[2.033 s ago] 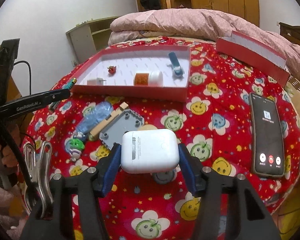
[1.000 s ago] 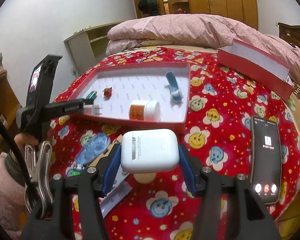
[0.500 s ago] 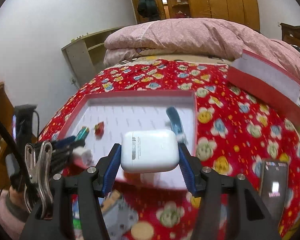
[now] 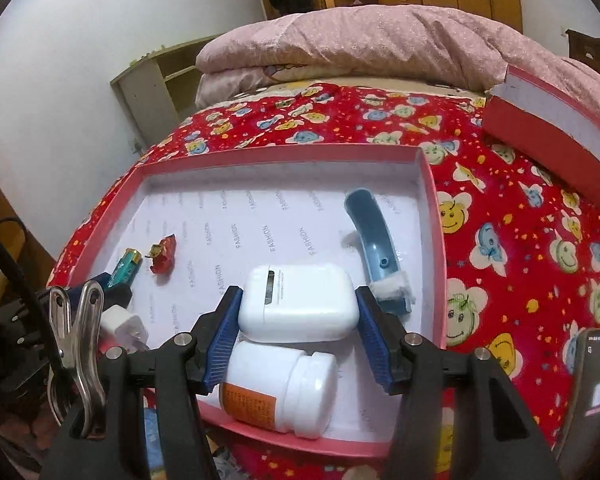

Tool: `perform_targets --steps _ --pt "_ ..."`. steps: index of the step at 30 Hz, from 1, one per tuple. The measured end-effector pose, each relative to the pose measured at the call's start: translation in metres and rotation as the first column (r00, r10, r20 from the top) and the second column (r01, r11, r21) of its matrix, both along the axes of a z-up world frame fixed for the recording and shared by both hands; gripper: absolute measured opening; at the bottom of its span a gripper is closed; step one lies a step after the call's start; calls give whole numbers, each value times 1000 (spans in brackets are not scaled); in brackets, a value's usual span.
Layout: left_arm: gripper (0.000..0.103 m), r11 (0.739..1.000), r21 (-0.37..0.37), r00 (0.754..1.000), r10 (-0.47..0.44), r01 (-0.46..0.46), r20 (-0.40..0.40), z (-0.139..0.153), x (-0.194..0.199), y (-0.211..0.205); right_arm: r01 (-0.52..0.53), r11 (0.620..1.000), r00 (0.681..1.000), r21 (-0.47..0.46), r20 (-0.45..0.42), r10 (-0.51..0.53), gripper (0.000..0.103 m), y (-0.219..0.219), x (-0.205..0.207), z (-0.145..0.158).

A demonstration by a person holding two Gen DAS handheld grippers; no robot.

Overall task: Organize rigid objects
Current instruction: 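Lower and open left tool to drop lighter while right tool releases earbuds case, then withdraw both tools from the tray toward the remaining items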

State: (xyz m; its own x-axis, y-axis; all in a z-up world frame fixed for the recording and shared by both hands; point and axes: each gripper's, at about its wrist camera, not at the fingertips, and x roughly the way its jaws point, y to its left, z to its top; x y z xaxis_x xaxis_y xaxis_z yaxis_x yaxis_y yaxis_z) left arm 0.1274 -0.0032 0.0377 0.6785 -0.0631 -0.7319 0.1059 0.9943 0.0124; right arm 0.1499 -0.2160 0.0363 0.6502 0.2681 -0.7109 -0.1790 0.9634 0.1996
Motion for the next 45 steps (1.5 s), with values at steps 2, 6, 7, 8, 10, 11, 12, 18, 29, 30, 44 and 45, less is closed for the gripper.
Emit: perform_targets --steps 2,6,7,8,10,11,12,18,29,30,44,45 --pt "24 1000 -5 1000 -3 3 -2 0 -1 0 -1 1000 1000 0 9 1 57 0 -3 0" --pt "24 1000 7 1000 -9 9 6 0 -5 -4 3 1000 1000 3 20 -3 57 -2 -10 -1" --pt "24 1000 12 1000 -8 8 8 0 -5 -5 6 1000 1000 3 20 -6 57 -2 -12 -1" --pt "24 1000 16 1000 -8 8 10 0 -5 -5 8 1000 1000 4 19 -8 57 -2 -13 -1" --pt "24 1000 20 1000 -7 7 13 0 -6 -6 10 1000 1000 5 19 -10 57 -2 -12 -1" --pt "24 1000 24 1000 -9 8 14 0 -5 -6 12 1000 1000 4 18 -12 57 -3 -13 -1" --pt "26 1000 29 1000 -10 9 15 0 -6 -7 15 1000 1000 1 19 -15 57 -3 -13 -1" --pt "44 998 64 1000 10 -12 28 0 -10 -9 26 1000 999 0 29 -26 62 -4 -15 -1" --pt "68 999 27 998 23 -25 58 21 -26 -12 -26 999 998 26 60 25 65 -9 -20 16" --pt "68 999 32 998 19 -21 63 24 -29 -13 -24 999 997 38 71 21 66 -10 -24 19" --pt "69 999 -15 998 -36 37 51 36 -79 -19 -11 997 994 77 105 2 69 -22 -78 41" --pt "69 998 -29 998 -46 47 35 34 -82 -20 -9 997 995 78 101 1 69 -23 -83 40"
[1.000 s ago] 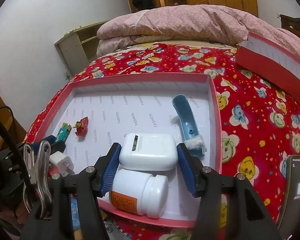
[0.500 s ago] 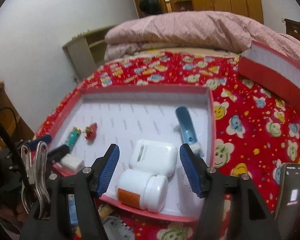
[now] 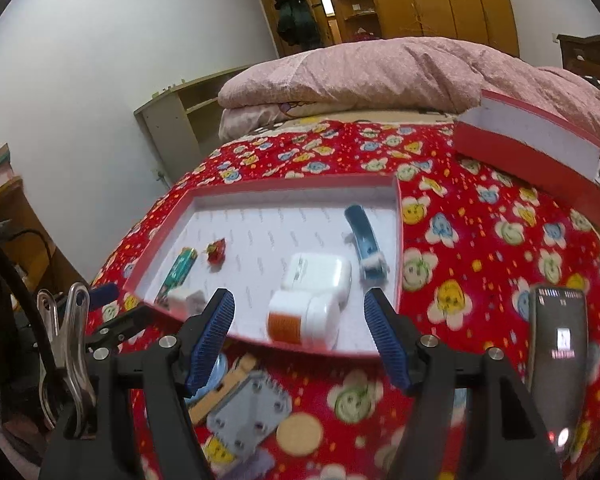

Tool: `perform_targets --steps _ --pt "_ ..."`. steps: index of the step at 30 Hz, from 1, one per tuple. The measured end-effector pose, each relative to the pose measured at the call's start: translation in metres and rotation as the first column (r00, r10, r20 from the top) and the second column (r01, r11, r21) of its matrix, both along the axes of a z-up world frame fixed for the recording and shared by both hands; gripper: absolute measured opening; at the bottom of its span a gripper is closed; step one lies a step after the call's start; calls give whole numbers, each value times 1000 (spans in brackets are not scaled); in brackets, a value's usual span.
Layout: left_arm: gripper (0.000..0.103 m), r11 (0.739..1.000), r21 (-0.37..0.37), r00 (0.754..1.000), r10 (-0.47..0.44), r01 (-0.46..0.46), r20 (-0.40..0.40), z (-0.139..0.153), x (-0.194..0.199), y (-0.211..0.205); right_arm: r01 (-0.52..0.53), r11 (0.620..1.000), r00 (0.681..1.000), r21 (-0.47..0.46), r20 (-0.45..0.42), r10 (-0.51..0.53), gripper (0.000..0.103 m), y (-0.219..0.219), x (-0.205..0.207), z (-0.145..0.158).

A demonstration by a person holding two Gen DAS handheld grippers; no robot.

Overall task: Organize rigid objects
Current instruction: 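Withdraw both tools from the tray toward the remaining items, then close left tool on blue correction-tape roller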

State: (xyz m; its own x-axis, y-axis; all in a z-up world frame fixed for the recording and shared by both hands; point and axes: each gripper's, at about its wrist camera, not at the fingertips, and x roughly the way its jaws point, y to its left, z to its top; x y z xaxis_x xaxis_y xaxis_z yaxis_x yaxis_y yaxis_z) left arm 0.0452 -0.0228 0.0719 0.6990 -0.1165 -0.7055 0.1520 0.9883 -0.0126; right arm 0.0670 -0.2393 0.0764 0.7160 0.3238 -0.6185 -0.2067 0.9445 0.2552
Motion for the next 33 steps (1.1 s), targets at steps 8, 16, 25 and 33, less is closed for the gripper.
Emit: perform_targets --steps 8,16,25,33 --pt "69 998 -38 998 -44 42 -51 -12 -17 -3 -20 1000 999 1 -39 20 69 -6 -50 -11" --pt "69 995 -39 992 -93 90 -86 -22 -26 -7 -55 997 993 -47 -104 49 69 1 -86 -36" --pt "69 989 -2 981 -149 150 -122 -33 -31 -22 -114 990 984 -85 -146 101 69 12 -101 -62" --pt "69 991 61 987 -111 119 -113 -45 -23 -30 -120 985 988 -120 -112 107 72 17 -112 -73"
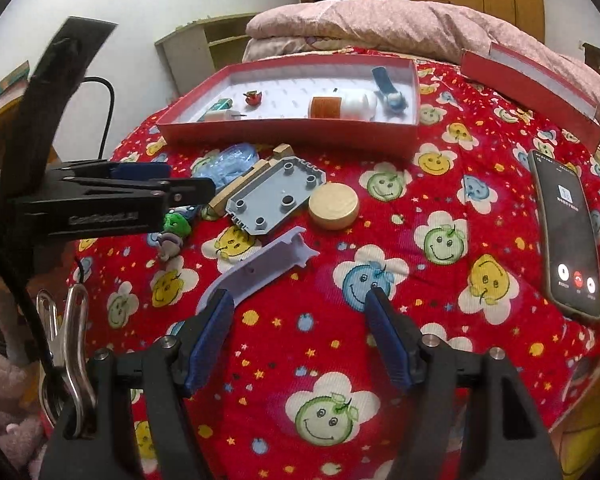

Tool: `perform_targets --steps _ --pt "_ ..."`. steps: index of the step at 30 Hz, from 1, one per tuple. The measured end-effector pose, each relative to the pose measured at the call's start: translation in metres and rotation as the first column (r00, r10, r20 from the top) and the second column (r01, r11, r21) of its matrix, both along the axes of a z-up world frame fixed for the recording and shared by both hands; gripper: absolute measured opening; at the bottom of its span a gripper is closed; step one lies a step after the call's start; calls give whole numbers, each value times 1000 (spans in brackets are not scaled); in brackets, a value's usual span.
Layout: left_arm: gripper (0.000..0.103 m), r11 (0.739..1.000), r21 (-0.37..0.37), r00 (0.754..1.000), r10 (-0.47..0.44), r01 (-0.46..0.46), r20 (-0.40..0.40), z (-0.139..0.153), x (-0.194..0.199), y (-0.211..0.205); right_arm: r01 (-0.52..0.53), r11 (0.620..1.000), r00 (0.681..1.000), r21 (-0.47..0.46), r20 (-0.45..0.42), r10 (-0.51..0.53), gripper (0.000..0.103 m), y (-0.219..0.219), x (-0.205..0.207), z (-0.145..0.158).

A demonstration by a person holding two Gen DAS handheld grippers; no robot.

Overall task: Organize rigid objects
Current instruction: 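Close left tool on blue correction-tape roller, then hold tape roller in left tool while right tool grasps lavender plastic handle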

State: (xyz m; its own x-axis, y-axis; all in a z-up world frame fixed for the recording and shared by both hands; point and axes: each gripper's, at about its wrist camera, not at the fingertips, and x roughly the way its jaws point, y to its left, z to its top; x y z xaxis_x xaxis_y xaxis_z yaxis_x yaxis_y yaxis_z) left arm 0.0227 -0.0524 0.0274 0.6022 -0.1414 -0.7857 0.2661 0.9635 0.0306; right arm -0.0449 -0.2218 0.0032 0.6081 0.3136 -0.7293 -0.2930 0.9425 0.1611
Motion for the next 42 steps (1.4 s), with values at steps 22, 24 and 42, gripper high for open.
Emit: perform_targets --steps 22,24,42 --pt "41 1000 -4 999 -12 12 39 -7 14 -14 -13 1000 999 18 32 13 76 0 -4 -2" --pt "41 1000 -21 999 14 -13 34 -3 14 -7 -13 1000 999 13 33 13 76 0 -4 -2" --pt "41 991 -41 990 127 -125 54 7 -22 56 -35 998 999 43 12 34 83 1 -12 2"
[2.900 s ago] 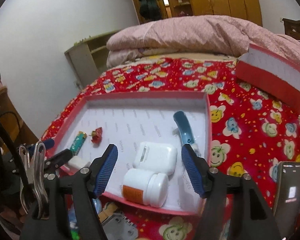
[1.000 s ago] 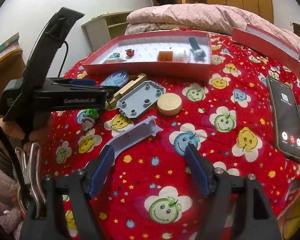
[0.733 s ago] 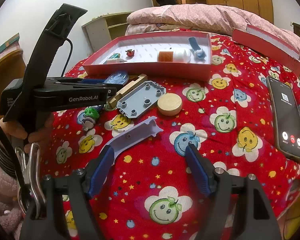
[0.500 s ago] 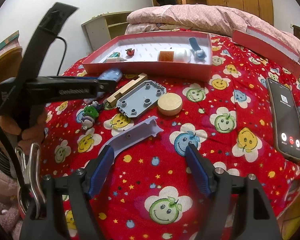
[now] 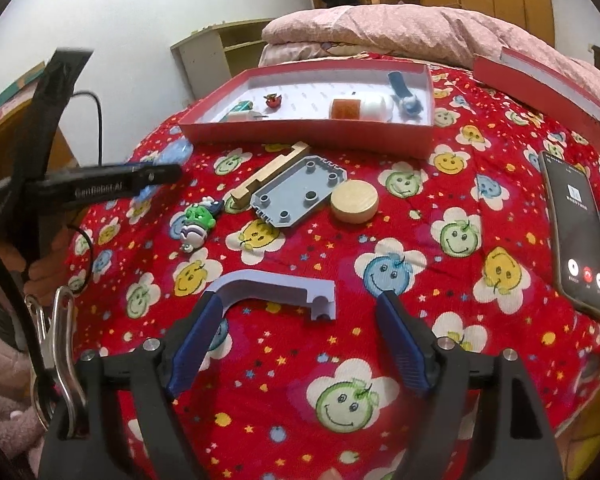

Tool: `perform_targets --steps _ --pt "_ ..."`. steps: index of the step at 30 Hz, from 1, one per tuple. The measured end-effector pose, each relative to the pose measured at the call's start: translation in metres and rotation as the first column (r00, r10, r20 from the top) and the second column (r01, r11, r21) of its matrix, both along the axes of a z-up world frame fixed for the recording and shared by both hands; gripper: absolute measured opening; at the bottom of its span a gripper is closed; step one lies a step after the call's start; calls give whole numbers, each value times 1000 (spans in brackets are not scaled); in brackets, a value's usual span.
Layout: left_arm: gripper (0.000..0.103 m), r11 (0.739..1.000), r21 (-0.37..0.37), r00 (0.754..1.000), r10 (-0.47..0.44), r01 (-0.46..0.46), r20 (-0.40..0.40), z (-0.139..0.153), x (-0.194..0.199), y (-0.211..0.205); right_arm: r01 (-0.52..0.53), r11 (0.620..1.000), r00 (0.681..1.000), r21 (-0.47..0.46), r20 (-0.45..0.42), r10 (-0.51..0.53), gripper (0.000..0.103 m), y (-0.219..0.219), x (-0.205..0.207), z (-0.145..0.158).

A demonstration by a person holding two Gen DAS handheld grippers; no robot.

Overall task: Organize rigid objects
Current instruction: 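Hold tape roller in left tool while right tool grasps lavender plastic handle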

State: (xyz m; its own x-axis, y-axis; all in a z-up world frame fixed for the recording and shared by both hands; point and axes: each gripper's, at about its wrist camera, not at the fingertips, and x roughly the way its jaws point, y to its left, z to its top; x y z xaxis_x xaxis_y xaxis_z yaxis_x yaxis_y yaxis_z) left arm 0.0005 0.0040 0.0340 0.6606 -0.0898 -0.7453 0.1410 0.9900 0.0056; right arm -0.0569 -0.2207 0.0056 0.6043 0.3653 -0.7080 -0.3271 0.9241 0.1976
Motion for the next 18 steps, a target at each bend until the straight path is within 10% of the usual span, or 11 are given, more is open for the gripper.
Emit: perform_targets --steps 18 --pt "41 997 -83 999 -7 5 -31 -15 -8 15 48 964 998 -261 -35 -59 87 46 6 2"
